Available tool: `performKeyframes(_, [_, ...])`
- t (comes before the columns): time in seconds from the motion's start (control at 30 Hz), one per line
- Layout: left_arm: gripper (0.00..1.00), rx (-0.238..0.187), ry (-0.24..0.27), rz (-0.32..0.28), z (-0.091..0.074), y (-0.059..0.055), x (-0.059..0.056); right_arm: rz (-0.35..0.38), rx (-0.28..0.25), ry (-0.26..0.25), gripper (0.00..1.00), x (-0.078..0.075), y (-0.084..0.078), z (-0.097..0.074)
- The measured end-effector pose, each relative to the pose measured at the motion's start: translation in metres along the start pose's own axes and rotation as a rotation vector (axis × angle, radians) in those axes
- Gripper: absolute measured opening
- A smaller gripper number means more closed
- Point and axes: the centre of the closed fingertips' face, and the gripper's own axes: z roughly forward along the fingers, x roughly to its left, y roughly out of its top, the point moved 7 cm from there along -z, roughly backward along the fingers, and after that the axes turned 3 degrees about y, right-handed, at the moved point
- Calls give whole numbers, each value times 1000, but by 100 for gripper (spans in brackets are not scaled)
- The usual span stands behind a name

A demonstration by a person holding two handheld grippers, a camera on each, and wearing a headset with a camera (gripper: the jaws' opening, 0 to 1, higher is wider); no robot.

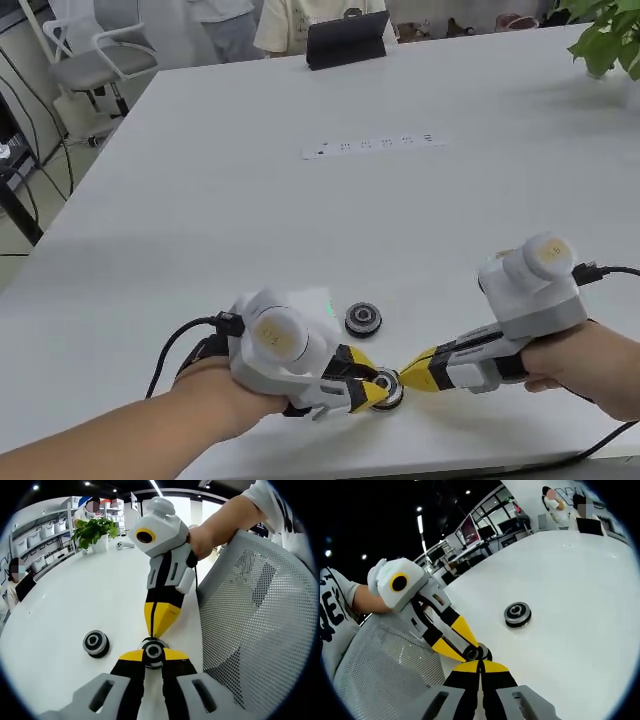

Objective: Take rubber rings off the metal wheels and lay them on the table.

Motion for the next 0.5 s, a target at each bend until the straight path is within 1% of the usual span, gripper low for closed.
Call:
performKeyframes(0.17, [7, 2, 0, -1, 0, 0, 0, -10, 6, -2, 0, 2, 1, 1])
performKeyframes(0.3, [7, 3, 0, -1, 0, 0, 0, 10, 5, 10, 0, 4, 2, 1])
performKeyframes(0.5, [7, 5, 1, -2, 0, 0, 1, 4, 7, 16, 0, 6, 3, 3])
